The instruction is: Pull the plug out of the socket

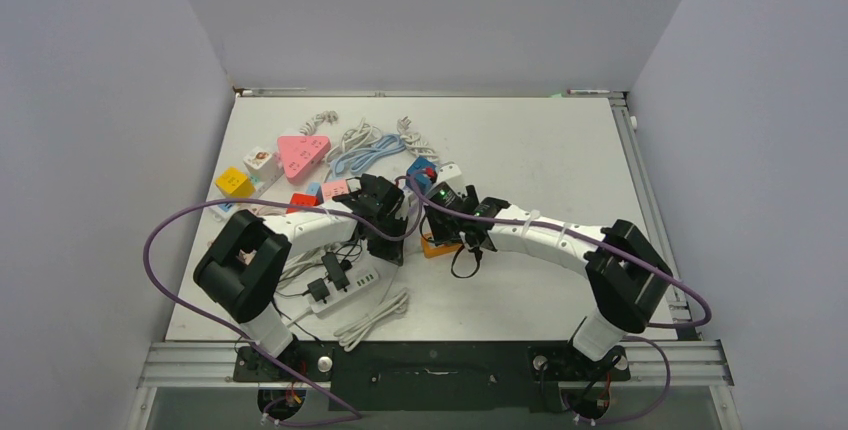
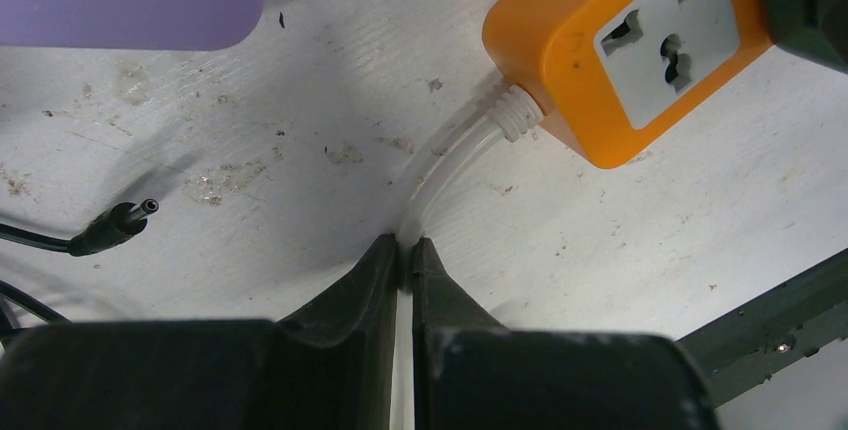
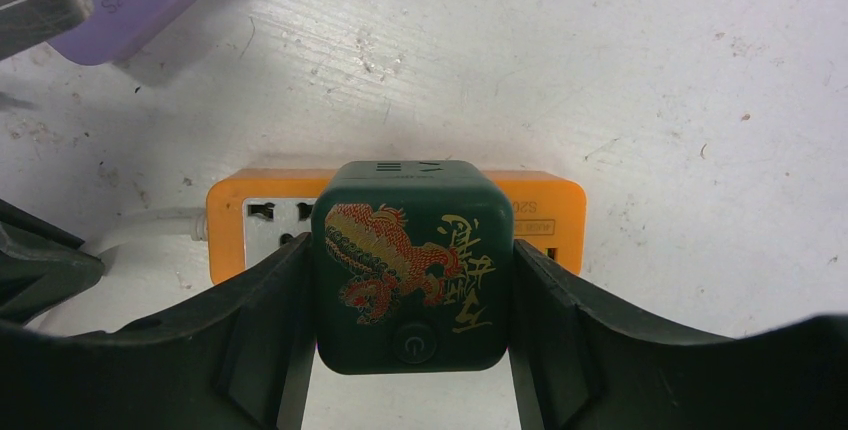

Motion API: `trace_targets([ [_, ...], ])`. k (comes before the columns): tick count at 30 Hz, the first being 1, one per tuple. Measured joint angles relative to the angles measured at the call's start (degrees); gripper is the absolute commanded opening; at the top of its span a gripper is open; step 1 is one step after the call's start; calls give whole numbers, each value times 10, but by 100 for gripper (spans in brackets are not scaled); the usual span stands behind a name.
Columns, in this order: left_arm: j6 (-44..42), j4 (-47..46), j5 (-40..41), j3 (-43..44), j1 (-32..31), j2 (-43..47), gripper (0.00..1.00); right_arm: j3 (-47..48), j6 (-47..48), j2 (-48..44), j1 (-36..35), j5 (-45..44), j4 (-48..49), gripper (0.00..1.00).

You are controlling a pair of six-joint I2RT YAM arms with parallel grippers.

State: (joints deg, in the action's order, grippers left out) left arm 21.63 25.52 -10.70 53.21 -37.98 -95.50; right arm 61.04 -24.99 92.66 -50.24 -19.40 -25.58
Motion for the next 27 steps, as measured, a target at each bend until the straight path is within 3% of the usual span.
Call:
trace_targets([
  [10,0,0,0,0,1,0,0,2,-10,1,0,-1,-4,5],
  [20,-3,-1,2,1,0,0,0,-24,-2,-24,73,126,33,5],
  [27,-5,-2,3,2,0,-2,0,-30,5,-27,85,147,42,5],
])
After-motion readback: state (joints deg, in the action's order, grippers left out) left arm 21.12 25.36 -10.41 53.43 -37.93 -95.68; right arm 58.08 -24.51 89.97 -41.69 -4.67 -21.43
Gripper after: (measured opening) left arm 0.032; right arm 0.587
